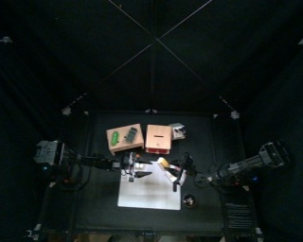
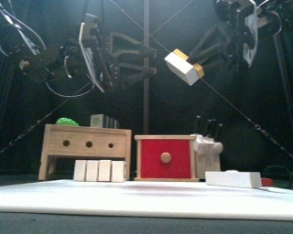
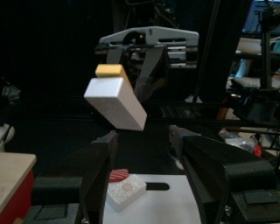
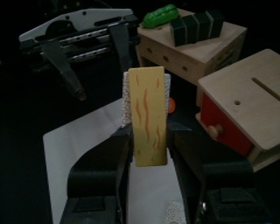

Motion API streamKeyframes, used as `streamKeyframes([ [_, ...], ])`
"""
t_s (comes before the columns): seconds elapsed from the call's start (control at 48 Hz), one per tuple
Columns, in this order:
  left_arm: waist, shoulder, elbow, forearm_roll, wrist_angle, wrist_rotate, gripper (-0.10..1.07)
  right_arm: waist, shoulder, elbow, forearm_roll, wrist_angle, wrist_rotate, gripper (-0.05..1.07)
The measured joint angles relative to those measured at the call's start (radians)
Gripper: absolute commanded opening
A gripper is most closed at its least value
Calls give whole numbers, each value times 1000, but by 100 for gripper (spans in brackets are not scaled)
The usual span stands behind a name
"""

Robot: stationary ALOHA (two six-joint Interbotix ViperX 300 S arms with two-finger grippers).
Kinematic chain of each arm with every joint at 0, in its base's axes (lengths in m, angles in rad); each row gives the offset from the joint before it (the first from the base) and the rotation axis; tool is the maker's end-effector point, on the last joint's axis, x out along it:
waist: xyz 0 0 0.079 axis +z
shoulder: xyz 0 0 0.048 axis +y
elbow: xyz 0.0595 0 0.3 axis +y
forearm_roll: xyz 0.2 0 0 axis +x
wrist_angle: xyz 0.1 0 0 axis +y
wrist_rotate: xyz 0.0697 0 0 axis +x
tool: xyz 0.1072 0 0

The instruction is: Pull apart egg sushi

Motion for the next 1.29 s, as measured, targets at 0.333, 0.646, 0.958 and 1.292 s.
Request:
streamKeyframes([
  [0.333, 123, 32, -58, 305, -2, -144, 101, 0, 23, -11, -29, -49, 0, 43],
  [0.646, 123, 58, -114, 399, -2, -250, 101, -2, 46, -18, -34, -58, -3, 43],
  [0.958, 123, 94, -143, 391, -2, -252, 97, -3, 49, -21, -34, -60, -3, 43],
  [1.292, 121, 107, -147, 391, -3, -252, 77, -6, 48, -20, -34, -60, -3, 43],
])
